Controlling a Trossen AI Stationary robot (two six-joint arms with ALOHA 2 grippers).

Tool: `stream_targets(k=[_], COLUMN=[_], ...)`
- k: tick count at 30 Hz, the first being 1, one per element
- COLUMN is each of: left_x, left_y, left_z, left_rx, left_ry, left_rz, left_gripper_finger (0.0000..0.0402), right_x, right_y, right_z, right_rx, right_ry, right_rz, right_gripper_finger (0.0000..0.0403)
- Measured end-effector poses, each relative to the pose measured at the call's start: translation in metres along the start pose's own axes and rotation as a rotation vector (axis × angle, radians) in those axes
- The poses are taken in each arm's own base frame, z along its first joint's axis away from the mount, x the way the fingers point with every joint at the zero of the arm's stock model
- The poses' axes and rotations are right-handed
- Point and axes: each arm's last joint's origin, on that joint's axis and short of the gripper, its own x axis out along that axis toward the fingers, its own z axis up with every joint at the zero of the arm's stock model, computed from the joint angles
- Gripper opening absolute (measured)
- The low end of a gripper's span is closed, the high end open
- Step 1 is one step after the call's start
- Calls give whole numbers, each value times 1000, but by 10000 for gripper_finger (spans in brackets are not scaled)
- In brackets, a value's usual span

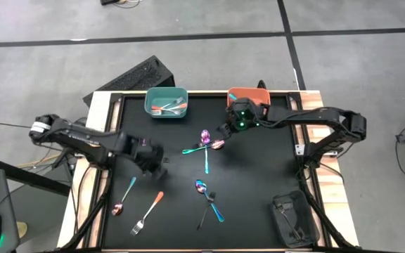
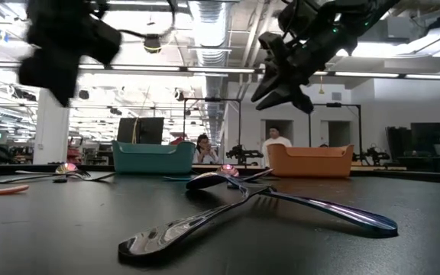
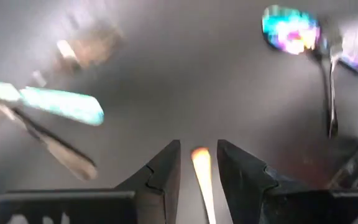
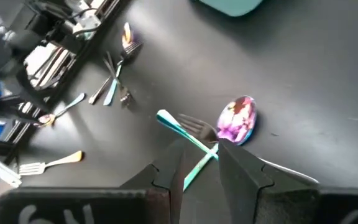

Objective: Sort silverware by color (type)
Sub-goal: Put the orange fork into the green bin

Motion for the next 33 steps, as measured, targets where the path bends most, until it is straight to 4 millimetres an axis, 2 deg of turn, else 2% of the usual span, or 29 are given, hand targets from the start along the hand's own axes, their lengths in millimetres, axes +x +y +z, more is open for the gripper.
stream_targets(k=[7,13,18,24,29,33], left_x=[33,68,95,119,126,125], left_y=[-28,-50,-63,-60,-58,-57], left_z=[-63,-93,-109,-126,-133,-132], left_rx=[65,83,84,46,57,58], left_ry=[134,216,266,310,320,299], left_rz=[98,56,-1,93,125,137], left_gripper_finger=[92,92,92,92,87,61], right_x=[3,3,3,3,3,3], right_y=[9,12,12,12,12,12], right_z=[0,3,3,3,3,3], right_rx=[-26,-35,-34,-35,-34,-34], right_ry=[-43,-70,-73,-65,-62,-61], right_rz=[45,68,69,82,88,89], right_gripper_finger=[116,116,116,116,116,116])
